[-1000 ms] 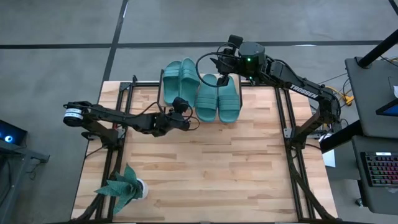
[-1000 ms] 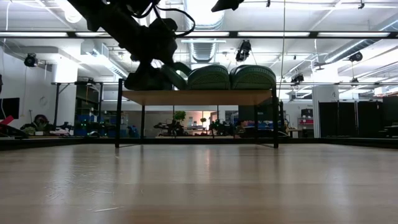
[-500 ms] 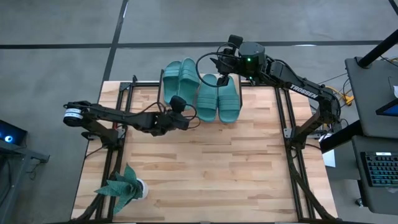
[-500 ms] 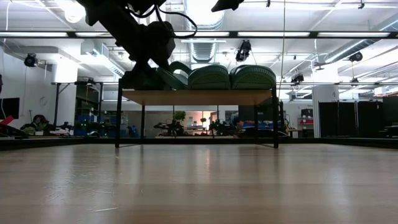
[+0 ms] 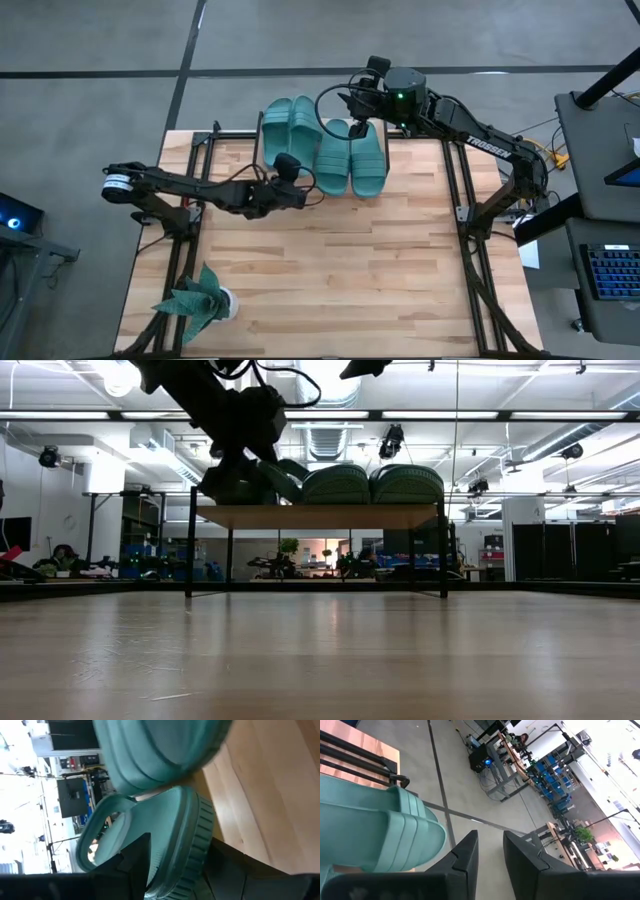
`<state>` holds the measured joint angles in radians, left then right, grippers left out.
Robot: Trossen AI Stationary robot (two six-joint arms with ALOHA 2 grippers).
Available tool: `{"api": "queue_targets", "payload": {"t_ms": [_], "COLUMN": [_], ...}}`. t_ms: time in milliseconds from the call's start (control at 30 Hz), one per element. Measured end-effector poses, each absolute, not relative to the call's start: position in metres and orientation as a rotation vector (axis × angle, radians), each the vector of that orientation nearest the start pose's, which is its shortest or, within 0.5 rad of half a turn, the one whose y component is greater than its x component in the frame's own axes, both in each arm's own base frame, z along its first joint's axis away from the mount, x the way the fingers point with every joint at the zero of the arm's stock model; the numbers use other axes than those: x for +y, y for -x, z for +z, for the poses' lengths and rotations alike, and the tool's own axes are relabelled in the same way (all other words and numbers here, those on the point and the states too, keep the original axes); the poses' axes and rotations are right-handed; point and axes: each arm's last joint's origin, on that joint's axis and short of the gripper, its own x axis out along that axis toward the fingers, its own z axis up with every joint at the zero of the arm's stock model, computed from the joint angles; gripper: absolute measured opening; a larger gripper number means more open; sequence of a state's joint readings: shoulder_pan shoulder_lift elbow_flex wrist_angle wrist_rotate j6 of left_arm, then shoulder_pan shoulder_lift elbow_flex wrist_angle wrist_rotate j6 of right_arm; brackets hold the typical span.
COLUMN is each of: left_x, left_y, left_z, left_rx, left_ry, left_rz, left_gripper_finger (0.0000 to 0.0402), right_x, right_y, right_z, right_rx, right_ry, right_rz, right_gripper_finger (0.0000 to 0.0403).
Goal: Pick and place slides into the shelf
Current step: Put the green slide on the shelf
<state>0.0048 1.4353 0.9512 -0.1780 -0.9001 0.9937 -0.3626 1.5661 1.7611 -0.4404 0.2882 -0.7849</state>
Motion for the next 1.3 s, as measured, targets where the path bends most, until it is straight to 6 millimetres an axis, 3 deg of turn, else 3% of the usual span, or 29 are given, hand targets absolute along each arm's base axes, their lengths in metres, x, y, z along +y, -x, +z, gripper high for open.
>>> {"api": "queue_targets", "payload": {"t_ms": [167,333,767,1100,1300], "left_x": [0.024,0.024,0.019,0.009,0.002], "left_y": [-0.298,-0.296,-0.294,-0.287,-0.283], "left_z": [0.255,0.25,0.248,0.243,0.252], "left_rx": [0.987,1.03,1.024,1.075,1.015], "left_ry": [-1.16,-1.183,-1.143,-1.131,-1.096], "left_rz": [0.553,0.496,0.475,0.486,0.488], "left_gripper_finger": [0.0154,0.0158,0.0253,0.0258,0.0258], "right_x": [-0.128,-0.128,-0.128,-0.128,-0.128], "right_y": [-0.315,-0.315,-0.315,-0.315,-0.315], "right_z": [0.451,0.451,0.451,0.45,0.45], "right_rx": [0.49,0.489,0.489,0.49,0.491], "right_ry": [0.743,0.737,0.736,0.732,0.728], "right_rz": [-0.515,-0.516,-0.516,-0.516,-0.516], "right_gripper_finger": [0.0082,0.0082,0.0082,0.0082,0.0082]}}
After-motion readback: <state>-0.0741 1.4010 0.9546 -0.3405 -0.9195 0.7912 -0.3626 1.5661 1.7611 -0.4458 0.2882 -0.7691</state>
